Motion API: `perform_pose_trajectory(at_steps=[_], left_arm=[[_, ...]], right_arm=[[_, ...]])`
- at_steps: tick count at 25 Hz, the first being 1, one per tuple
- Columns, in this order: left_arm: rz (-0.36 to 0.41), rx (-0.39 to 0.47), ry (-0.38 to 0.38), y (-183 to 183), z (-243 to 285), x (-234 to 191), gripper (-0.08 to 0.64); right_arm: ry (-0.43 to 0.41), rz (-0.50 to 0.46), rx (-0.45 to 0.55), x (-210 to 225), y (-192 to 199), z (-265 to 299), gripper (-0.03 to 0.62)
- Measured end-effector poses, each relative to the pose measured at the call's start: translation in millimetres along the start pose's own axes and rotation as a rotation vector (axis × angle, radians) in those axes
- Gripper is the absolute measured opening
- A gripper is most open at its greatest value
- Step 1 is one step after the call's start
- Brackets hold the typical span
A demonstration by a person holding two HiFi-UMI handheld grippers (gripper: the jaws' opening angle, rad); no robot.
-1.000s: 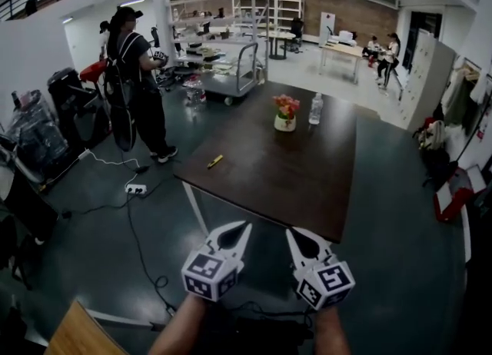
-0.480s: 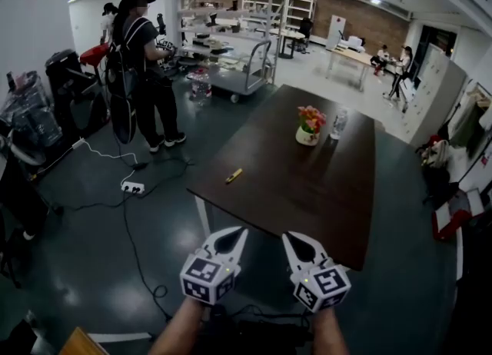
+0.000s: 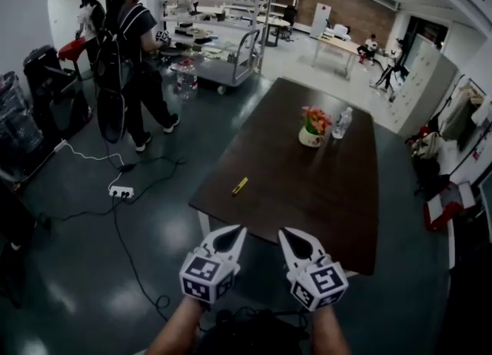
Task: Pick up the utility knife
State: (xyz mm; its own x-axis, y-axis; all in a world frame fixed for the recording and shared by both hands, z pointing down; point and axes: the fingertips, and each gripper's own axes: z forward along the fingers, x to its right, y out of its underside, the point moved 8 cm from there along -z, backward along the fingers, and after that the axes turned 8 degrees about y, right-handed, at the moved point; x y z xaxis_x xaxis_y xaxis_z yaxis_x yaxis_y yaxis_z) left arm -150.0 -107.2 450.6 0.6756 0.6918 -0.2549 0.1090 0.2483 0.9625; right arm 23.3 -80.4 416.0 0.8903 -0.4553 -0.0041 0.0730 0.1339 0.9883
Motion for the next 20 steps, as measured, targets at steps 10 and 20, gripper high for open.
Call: perform_pose_trajectory(at_steps=[10,20], left_arm=[[0.011,-0.015,-0.034,-17,29,-63,0.006],[0.047,-0.063,-0.148,-37,85,-105,0.006]], right_arm=[[-0.016,0.024,-0.011,10,0,75,0.011],[-0.091,0.08,0.024,66,-11,147,0.011]])
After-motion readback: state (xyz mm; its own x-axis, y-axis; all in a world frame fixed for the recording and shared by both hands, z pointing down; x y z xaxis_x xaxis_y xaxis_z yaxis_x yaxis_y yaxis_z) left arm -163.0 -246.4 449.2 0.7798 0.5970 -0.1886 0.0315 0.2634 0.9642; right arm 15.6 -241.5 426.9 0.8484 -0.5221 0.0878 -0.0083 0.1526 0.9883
